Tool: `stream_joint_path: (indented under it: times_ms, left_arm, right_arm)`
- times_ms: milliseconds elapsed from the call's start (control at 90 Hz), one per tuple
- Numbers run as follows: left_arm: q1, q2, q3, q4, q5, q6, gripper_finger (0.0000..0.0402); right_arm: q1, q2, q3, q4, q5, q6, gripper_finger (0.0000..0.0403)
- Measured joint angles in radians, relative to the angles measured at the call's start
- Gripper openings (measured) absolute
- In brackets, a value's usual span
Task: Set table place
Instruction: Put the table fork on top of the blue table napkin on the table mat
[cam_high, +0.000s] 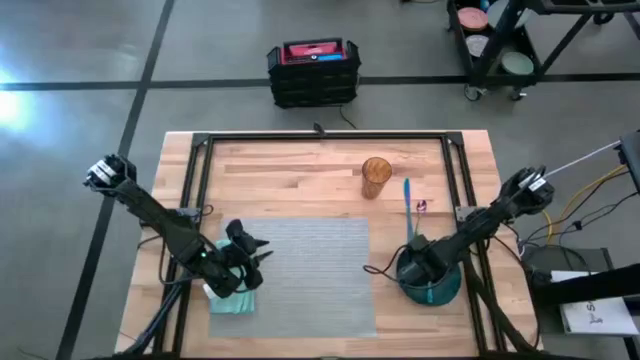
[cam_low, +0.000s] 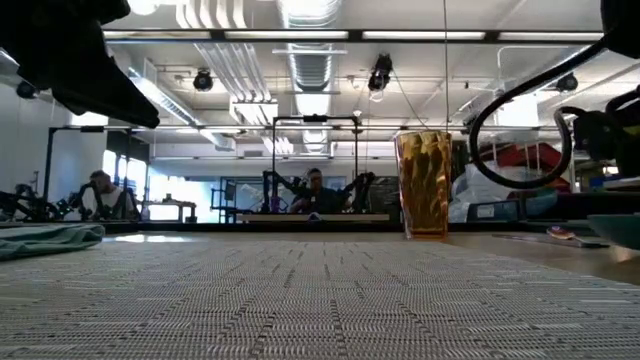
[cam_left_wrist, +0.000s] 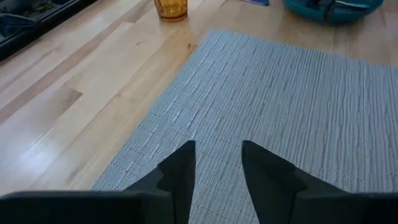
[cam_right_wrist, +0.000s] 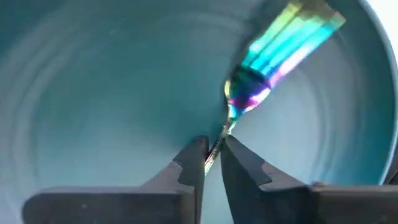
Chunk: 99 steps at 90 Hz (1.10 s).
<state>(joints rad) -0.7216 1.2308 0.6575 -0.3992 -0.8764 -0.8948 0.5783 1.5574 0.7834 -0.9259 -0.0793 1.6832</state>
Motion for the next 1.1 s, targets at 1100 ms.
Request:
stream_joint_path:
  times_ms: [1100]
  left_arm:
    - [0.000, -0.002, 0.000, 0.012, 0.000, 0.000, 0.0119]
  right_arm:
    - [-0.044, -0.120, 0.215, 0.296, 0.305, -0.324, 0.0002]
